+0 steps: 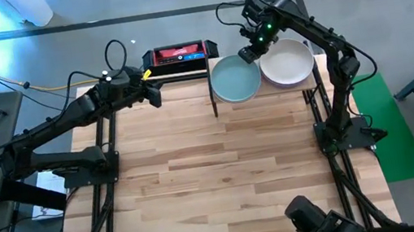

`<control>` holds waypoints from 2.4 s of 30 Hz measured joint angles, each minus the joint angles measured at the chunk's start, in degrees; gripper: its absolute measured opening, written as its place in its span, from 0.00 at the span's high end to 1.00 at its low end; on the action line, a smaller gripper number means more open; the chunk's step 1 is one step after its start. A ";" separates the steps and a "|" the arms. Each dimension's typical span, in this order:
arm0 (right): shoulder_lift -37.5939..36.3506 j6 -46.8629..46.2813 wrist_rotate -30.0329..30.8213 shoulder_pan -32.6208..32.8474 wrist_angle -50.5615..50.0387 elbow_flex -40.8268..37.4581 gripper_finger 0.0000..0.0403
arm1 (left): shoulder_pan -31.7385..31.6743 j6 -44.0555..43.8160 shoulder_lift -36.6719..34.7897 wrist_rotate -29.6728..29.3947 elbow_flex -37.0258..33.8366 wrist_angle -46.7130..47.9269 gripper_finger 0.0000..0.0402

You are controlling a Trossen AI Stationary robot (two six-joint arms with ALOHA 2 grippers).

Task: Place and stack plates onto a shelf
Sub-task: Stack the green plate on top of the gray plate on the shelf

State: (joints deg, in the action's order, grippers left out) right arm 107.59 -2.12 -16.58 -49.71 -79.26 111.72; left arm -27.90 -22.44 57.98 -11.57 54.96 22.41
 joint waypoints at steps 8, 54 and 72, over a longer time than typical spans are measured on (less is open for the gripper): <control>0.00 -1.06 -0.04 0.00 -1.15 0.00 0.85 | 0.00 -0.02 0.00 0.00 0.00 0.01 0.71; 2.75 -3.47 6.40 2.87 5.87 3.58 0.85 | 0.00 0.02 -0.02 0.02 0.00 0.04 0.71; 2.78 -4.42 6.41 3.31 1.69 3.58 0.93 | 0.00 0.07 -0.02 -0.09 0.00 0.04 0.71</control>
State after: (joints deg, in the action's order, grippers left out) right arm 110.37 -6.54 -10.17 -46.41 -77.56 115.31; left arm -27.90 -22.37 57.95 -11.66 54.96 22.46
